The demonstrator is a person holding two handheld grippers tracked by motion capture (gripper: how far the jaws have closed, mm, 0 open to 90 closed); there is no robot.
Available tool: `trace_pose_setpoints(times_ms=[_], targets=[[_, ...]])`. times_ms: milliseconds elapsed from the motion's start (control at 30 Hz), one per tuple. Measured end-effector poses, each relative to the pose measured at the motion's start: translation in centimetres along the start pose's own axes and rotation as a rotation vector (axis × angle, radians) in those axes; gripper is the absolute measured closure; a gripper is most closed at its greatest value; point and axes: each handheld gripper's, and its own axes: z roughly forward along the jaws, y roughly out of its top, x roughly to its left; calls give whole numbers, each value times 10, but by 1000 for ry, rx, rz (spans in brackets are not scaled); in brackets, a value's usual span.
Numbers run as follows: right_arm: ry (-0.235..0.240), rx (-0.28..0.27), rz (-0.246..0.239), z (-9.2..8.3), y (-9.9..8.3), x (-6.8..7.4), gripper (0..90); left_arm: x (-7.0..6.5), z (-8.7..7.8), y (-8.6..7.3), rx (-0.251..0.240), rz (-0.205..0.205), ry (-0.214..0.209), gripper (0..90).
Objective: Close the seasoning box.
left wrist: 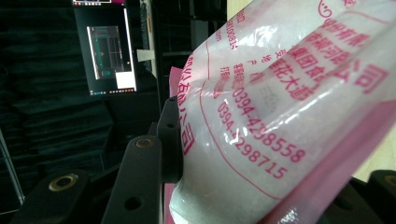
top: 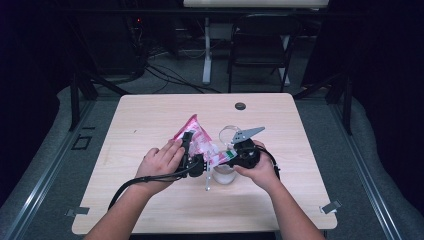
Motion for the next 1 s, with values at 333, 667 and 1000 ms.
trace_pose_setpoints(times_ms=[333,667,1000], targets=[[7,-1,6,1,0,0,900,0,2,-1,-10,-6,-13,644],[5,-5,4,2,0,1,900,0,2,-2,2,-3,-25,643],[5,-7,4,1,0,1,900,2,2,-2,2,5,-28,642]])
